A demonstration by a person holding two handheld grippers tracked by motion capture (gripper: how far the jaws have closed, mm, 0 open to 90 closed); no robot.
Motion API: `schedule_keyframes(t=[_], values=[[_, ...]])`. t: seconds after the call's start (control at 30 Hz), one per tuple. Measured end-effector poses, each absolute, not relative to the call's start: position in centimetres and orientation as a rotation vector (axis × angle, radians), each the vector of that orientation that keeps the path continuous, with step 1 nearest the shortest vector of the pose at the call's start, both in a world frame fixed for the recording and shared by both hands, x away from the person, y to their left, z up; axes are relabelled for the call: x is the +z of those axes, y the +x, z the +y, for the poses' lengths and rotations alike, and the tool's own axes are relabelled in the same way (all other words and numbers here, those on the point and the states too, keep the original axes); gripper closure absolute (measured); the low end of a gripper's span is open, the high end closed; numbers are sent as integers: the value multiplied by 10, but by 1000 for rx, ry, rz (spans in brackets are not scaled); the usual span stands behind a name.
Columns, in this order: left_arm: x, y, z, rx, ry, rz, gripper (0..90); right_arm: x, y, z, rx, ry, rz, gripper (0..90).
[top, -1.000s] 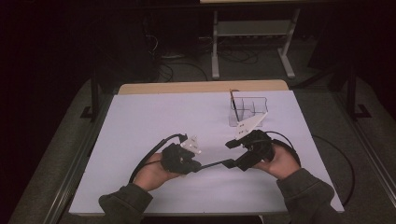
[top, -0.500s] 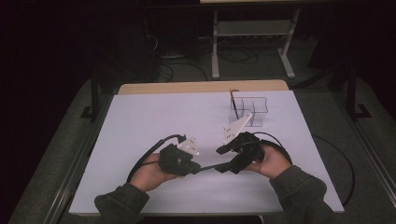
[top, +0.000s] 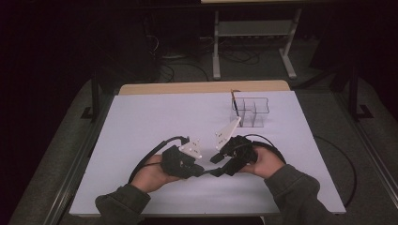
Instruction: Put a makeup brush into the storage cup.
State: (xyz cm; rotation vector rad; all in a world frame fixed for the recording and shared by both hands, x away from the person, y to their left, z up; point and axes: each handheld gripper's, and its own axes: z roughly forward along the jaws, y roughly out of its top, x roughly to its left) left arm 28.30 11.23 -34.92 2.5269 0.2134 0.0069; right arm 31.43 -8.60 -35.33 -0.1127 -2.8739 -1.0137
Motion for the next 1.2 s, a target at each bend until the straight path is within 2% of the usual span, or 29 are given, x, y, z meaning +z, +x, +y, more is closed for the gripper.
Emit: schedule_keyframes(t=[0.43, 0.83, 1.1, 1.2], values=[[-345, 280, 111, 27, 2517, 162, 841, -360, 314, -77, -954, -29, -2849, 633], [-344, 279, 108, 36, 2510, 134, 841, -359, 312, -76, -953, 27, -2838, 801], [-346, 280, 107, 6, 2512, 117, 835, -360, 311, -78, -938, 47, -2832, 827], [-346, 281, 110, 0, 2496, 137, 778, -361, 310, -78, -942, 38, -2855, 828]])
